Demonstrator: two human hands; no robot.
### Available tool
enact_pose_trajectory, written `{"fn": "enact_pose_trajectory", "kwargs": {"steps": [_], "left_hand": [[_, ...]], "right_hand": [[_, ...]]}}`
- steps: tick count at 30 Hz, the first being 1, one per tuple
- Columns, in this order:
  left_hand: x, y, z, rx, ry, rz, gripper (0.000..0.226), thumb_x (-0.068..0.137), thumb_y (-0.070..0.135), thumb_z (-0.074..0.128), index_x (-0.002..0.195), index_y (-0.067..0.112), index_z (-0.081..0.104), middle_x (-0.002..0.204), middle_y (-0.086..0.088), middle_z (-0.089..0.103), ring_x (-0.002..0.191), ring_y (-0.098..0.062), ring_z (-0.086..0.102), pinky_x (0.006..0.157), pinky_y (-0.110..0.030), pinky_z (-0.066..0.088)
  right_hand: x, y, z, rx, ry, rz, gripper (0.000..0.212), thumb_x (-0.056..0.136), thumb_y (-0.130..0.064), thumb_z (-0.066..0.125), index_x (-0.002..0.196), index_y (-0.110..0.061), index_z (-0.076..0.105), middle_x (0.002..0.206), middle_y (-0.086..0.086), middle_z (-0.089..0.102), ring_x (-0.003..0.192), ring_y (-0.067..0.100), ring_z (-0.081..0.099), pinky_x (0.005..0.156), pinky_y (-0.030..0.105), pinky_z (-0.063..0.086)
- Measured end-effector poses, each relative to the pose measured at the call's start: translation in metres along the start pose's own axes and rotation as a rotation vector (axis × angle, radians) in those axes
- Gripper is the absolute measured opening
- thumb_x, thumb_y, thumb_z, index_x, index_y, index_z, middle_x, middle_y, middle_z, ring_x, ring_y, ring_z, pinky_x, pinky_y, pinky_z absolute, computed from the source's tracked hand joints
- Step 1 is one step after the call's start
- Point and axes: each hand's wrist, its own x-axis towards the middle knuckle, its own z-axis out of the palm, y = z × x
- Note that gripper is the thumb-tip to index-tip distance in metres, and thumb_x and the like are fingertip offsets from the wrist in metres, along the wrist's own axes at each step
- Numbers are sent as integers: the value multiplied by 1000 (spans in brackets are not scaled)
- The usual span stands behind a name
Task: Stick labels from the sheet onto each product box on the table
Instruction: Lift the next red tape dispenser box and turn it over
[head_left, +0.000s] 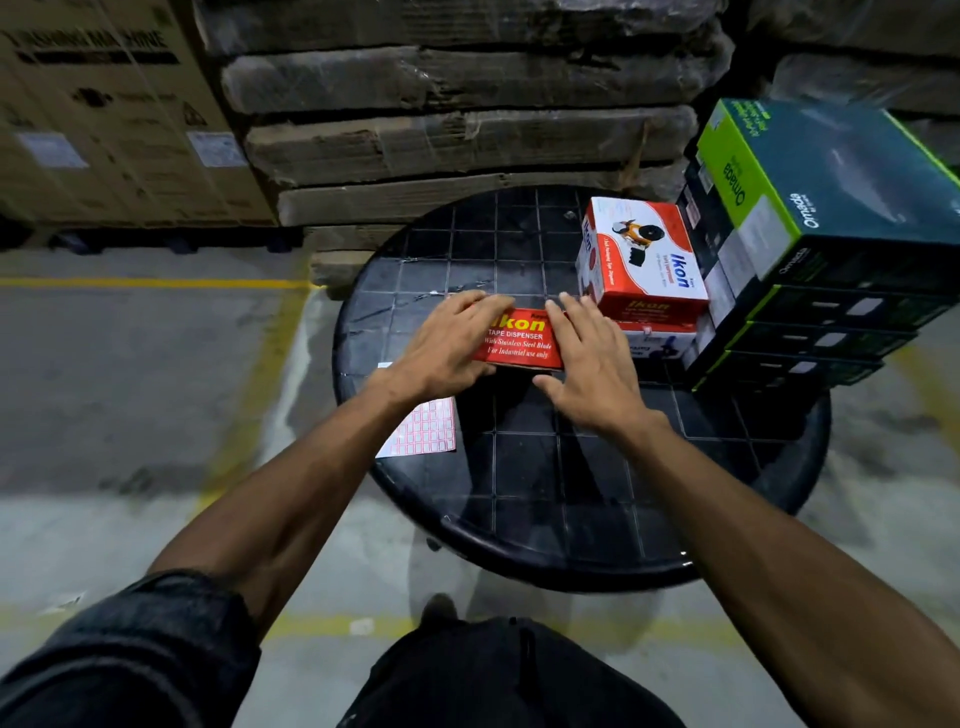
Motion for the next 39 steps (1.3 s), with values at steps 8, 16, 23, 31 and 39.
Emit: {"fn": "enact_pose_trajectory", "kwargs": {"steps": [8,16,23,31,39], "left_hand": [[-11,-6,5,50,12,17,84,78,25,78,148,16,33,147,-4,43,130,-23,35,107,-41,38],[-23,-1,18,35,85,28,68,73,13,70,136,12,42,133,-5,52,118,-25,45,97,-43,45],[-39,22,60,86,42,15,72,65,13,70,129,11,40,131,-11,49,121,-30,44,104,-49,40],[-67,51,115,132,-103,-186,69,86,19,65,145,5,33,151,-14,36,142,-33,28,113,-46,35],[-92,54,130,-8,-176,-254,51,91,15,53,141,8,40,147,-10,37,137,-26,27,112,-44,35]], "right_hand": [[2,-5,-1,-99,50,-72,82,86,-47,68,150,-15,28,147,5,39,136,22,33,116,39,20],[-6,-16,11,-97,22,-38,82,81,-43,75,145,-13,34,142,6,45,126,23,42,107,38,35],[-37,3,34,-105,98,-81,77,56,-32,92,119,-6,55,116,13,60,101,28,57,85,41,49],[-74,22,64,-8,-89,-8,46,81,-15,73,121,-6,53,128,16,55,116,29,52,84,42,56],[-97,36,77,5,-379,-50,43,95,-27,52,135,-16,41,147,8,36,129,23,36,96,39,47]]}}
